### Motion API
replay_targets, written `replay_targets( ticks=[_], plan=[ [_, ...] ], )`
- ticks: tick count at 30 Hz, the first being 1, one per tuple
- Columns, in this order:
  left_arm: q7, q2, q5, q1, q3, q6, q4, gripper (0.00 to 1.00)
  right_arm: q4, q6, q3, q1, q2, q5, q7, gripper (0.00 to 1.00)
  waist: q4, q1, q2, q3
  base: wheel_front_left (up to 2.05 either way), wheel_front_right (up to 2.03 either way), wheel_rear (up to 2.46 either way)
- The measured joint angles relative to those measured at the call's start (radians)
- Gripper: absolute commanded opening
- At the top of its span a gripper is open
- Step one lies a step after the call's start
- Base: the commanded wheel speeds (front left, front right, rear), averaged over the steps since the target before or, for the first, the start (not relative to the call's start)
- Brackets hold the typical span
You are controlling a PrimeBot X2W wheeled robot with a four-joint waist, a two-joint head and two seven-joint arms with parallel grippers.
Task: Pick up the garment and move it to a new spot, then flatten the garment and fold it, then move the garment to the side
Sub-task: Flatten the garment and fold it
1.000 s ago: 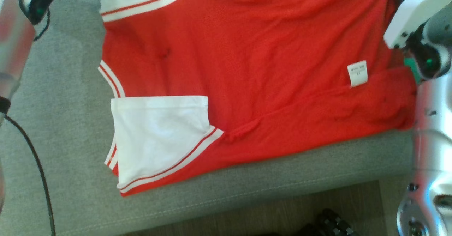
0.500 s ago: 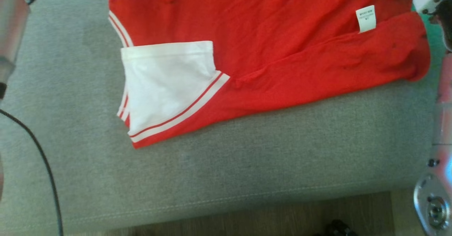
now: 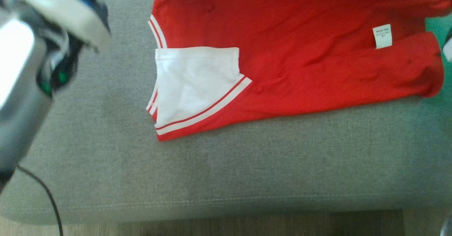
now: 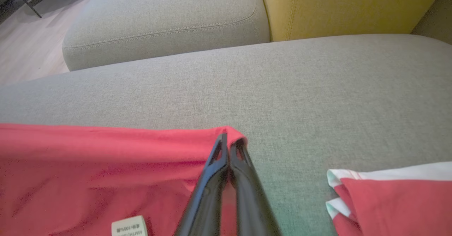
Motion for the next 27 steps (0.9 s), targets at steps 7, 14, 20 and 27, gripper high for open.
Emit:
replay_targets(
  ticks=[7,14,20,27],
  plan=[
    [0.078,0.116,-0.073,0.249,0.005,0.133,-0.303,0.0,-0.099,0.0,-0.001,0.107,-0.002,0.016,0.06,0.0,0.008,0.0,0.0,-0.007,0.0,0.0,0.0],
    [0.101,0.186,-0.108,0.451,0.0,0.265,-0.495,0.0,-0.184,0.0,-0.007,0.216,0.001,0.022,0.129,0.0,0.006,0.0,0.0,-0.001,0.0,0.0,0.0],
    [0.066,0.171,-0.116,0.55,-0.024,0.305,-0.484,0.0,-0.194,0.0,-0.021,0.271,0.038,0.022,0.141,0.0,0.002,0.0001,0.0,-0.006,0.0,0.0,0.0],
    [-0.005,0.093,-0.125,0.592,-0.035,0.323,-0.405,1.0,-0.165,0.0,-0.033,0.274,0.069,0.022,0.079,1.0,-0.008,0.0001,0.0,-0.044,0.0,0.0,0.0]
  ],
)
